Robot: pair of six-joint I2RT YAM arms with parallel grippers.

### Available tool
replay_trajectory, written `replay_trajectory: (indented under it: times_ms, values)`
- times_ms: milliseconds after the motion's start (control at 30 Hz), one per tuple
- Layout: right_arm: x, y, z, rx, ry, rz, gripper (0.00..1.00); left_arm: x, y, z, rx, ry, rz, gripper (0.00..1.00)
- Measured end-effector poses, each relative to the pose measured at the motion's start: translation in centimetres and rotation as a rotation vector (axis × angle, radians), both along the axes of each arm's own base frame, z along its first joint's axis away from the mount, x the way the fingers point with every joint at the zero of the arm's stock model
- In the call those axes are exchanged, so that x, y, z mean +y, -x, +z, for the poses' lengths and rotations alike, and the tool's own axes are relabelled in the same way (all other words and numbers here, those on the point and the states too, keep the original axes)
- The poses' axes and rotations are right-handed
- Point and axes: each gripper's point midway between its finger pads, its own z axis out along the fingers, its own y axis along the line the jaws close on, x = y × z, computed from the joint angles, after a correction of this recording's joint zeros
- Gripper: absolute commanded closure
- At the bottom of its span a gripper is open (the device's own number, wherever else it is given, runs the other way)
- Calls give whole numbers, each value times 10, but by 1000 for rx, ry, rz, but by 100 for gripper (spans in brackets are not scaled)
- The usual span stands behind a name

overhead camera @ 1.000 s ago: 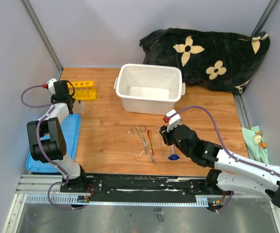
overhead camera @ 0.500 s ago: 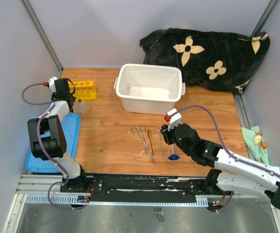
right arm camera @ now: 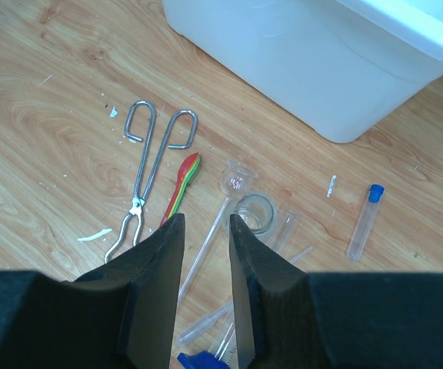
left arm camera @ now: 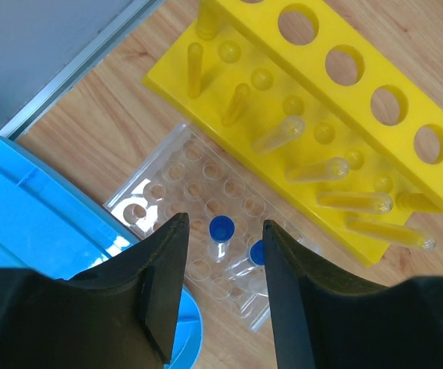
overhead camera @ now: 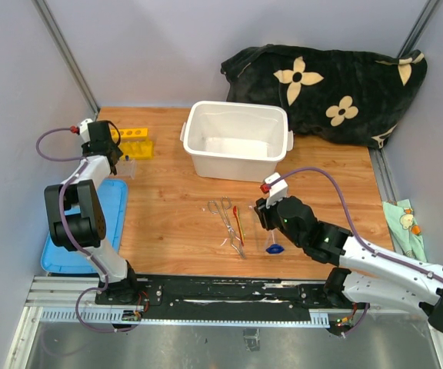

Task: Organize the chemistry lab equipment
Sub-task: Insert the test tube into the slot of the test tube rack.

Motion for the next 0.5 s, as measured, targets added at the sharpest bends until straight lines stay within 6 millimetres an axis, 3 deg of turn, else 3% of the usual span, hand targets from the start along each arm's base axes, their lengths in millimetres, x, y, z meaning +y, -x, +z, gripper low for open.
replay_trajectory:
  times_ms: [267, 367, 500]
  values:
    - [-3, -1, 0, 2, -3, -9, 69, -8, 5, 0, 16, 28, -17, 45]
    - [-6, -2, 0, 2, -3, -17, 69, -18, 6, 19, -21, 46, -47, 43]
    - [-16, -5, 5, -5, -13, -43, 68, -42, 9, 74, -136, 55, -118, 42]
